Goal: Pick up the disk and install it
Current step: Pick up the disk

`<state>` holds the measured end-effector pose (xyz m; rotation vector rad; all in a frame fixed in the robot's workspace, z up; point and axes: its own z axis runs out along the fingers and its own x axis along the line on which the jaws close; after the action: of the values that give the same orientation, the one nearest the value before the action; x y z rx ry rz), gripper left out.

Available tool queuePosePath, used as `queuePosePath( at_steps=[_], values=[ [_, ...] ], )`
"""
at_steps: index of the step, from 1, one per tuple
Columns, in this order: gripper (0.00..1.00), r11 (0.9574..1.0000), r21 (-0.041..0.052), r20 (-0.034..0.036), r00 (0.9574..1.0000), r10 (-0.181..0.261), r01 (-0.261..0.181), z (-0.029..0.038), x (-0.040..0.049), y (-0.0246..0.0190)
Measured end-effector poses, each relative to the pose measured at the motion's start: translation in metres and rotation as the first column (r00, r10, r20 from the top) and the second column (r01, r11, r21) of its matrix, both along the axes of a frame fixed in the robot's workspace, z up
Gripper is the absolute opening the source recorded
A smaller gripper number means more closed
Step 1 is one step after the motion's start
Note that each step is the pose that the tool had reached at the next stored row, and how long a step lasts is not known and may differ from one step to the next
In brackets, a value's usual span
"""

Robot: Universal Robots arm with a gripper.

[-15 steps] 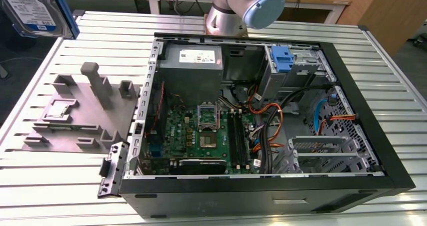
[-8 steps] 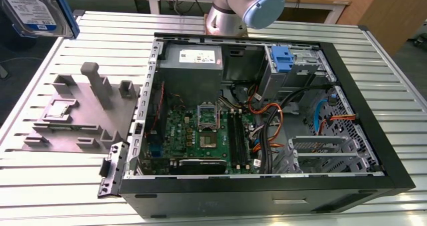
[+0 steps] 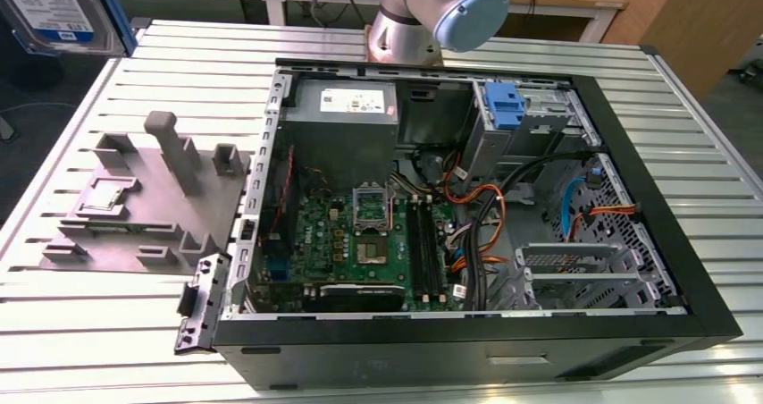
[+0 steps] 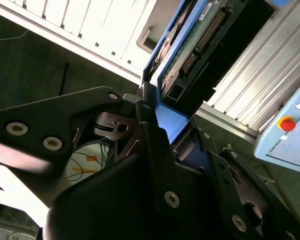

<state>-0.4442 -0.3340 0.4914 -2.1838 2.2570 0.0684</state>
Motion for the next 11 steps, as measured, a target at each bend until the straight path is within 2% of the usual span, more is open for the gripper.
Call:
queuePosePath(
  at_steps=[4, 8, 11],
  values=[
    [0.36, 1.0000, -0.0001, -0.0001, 1.0000, 0.000, 0.000, 0.0094, 0.0000, 0.0000],
    [0.36, 1.0000, -0.0052, -0.0002, 1.0000, 0.000, 0.000, 0.0095, 0.0000, -0.0009],
    [0.36, 1.0000, -0.0067, -0.0001, 1.0000, 0.000, 0.000, 0.0094, 0.0000, -0.0038]
  ],
)
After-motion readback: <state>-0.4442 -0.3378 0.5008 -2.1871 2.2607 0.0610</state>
